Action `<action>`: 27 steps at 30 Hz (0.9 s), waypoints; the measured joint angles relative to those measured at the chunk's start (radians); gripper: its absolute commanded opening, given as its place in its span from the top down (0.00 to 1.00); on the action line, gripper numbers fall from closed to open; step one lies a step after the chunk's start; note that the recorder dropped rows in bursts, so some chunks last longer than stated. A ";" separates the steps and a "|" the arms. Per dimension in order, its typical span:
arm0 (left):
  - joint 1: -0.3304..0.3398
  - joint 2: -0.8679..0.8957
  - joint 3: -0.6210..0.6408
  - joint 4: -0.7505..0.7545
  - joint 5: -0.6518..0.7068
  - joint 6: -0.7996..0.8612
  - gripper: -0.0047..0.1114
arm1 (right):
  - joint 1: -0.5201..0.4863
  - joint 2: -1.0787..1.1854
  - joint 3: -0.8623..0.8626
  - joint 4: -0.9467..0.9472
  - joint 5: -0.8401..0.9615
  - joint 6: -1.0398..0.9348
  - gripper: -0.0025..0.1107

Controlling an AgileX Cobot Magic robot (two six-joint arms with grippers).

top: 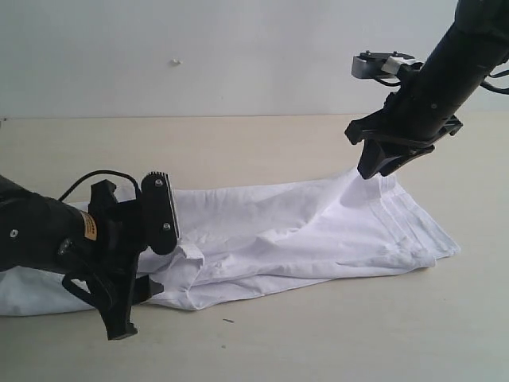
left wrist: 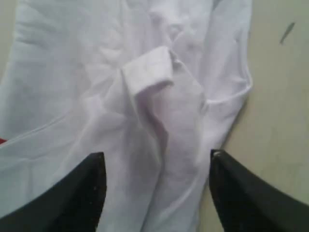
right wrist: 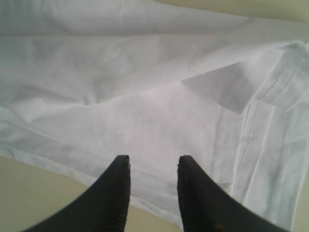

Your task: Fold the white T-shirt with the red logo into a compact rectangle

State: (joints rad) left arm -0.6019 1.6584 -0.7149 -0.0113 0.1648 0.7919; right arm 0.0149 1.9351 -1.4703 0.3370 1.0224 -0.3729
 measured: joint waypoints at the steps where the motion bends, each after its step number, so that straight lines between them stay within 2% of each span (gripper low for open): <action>1: 0.000 0.006 0.000 0.000 -0.011 0.000 0.44 | 0.000 0.000 0.000 0.000 0.000 0.000 0.67; 4: 0.000 0.014 0.000 0.003 -0.056 0.000 0.49 | 0.000 0.000 0.000 0.000 0.000 -0.002 0.67; 10: 0.031 0.054 0.000 0.004 -0.097 0.012 0.78 | 0.000 0.000 0.000 0.001 0.000 -0.002 0.67; 13: 0.041 0.054 0.000 0.004 -0.097 0.045 0.87 | 0.000 0.000 0.000 0.002 0.000 -0.002 0.67; 21: 0.043 0.009 -0.043 0.011 -0.124 0.068 0.88 | 0.000 0.000 0.000 0.002 -0.002 -0.002 0.67; 27: 0.043 0.011 -0.053 0.011 -0.214 0.138 0.88 | 0.000 0.000 0.000 0.002 -0.002 -0.002 0.67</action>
State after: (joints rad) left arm -0.5591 1.6694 -0.7682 0.0000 -0.0488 0.9300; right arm 0.0149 1.9351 -1.4703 0.3394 1.0205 -0.3749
